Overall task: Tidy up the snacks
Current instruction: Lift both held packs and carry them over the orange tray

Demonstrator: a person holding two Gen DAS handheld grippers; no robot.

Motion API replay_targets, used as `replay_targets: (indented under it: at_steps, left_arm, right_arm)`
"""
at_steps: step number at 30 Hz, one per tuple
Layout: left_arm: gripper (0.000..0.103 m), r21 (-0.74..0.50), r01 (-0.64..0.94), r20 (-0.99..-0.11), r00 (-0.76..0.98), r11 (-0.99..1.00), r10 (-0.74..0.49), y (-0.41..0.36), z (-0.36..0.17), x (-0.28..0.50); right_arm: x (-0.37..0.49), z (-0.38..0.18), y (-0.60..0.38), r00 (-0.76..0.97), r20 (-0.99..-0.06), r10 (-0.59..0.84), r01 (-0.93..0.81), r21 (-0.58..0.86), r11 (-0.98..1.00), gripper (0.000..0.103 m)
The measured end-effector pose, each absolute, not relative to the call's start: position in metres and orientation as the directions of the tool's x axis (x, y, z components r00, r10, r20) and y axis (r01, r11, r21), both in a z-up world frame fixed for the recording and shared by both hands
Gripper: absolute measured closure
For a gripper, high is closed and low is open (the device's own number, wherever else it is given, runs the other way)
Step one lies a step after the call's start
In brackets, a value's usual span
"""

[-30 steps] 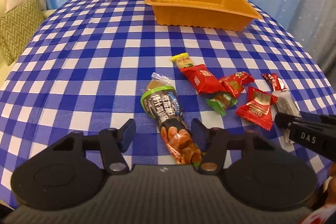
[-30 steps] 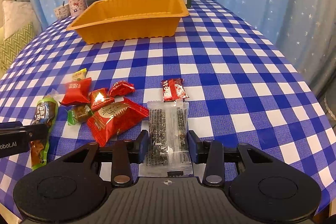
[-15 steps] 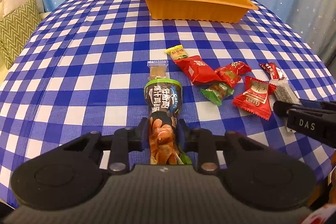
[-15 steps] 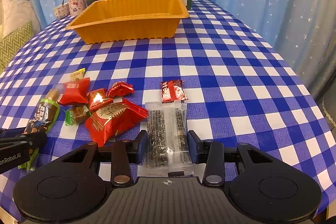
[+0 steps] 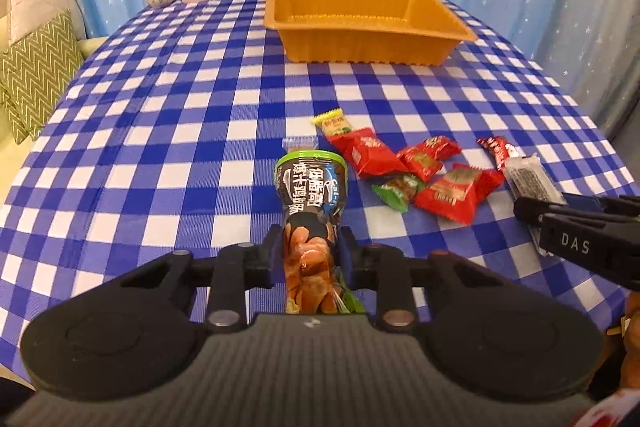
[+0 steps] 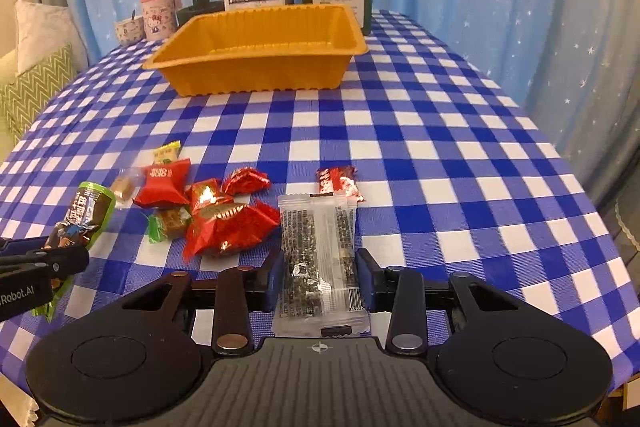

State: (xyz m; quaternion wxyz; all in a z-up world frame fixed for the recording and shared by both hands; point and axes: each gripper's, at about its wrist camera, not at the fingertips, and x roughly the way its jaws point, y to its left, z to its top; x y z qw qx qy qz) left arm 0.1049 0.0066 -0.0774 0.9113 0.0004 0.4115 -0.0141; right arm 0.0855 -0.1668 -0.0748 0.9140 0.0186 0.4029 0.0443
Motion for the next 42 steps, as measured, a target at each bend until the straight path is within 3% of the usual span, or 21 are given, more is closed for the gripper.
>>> replay_targets:
  at_steps: [20, 33, 42]
  left_arm:
    - [0.077, -0.023, 0.079, -0.7, 0.71, 0.997, -0.072, -0.004, -0.038, 0.12]
    - [0.077, -0.022, 0.116, -0.635, 0.766, 0.993, -0.104, 0.008, 0.003, 0.241]
    - [0.077, -0.064, 0.11, -0.638, 0.76, 0.992, -0.125, 0.023, -0.002, 0.328]
  right_arm:
    - [0.085, -0.036, -0.17, 0.709, -0.689, 0.147, -0.073, 0.135, 0.988, 0.065]
    - [0.202, -0.003, -0.17, 0.754, -0.622, 0.211, -0.122, 0.183, 0.976, 0.065]
    - [0.287, -0.011, -0.163, 0.759, -0.606, 0.239, -0.127, 0.221, 0.967, 0.065]
